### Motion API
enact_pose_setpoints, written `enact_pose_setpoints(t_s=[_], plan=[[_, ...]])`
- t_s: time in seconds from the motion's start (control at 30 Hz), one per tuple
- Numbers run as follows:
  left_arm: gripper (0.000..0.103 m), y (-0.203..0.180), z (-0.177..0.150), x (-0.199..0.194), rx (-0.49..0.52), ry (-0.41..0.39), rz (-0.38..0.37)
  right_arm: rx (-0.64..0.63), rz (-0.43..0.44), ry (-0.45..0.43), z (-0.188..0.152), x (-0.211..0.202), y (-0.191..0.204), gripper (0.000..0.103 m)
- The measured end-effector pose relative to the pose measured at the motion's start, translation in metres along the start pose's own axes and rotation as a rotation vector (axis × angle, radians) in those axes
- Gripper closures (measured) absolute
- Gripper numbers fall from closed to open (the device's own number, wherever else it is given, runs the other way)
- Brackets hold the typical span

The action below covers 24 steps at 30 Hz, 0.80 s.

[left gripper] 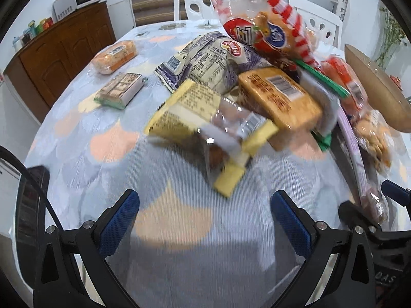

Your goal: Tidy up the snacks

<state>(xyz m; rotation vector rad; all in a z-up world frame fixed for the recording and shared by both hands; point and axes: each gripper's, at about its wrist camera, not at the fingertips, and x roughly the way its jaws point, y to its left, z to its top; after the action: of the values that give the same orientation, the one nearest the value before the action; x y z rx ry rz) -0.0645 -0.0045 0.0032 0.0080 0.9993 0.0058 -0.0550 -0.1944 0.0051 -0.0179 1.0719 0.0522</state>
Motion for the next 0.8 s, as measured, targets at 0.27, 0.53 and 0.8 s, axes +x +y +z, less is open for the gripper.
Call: enact_pose_setpoints(t_s=[0.27,0.53,0.8], plan=[[0.000,0.001,-0.009,-0.013,0.057,0.024,-0.038,-0.018,0.042,-0.059,-0.031,-0.030,0.008,0.000],[0.000,0.016,-0.001,-0.066,0.086,-0.342,0.003,0.034,0.046,-0.412,-0.021,-0.091,0.021,0.000],[0.001,0.017,0.003,-0.055,0.105,-0.350,-0.053,0.005,0.057,-0.374,-0.013,-0.061,0.023,0.000]])
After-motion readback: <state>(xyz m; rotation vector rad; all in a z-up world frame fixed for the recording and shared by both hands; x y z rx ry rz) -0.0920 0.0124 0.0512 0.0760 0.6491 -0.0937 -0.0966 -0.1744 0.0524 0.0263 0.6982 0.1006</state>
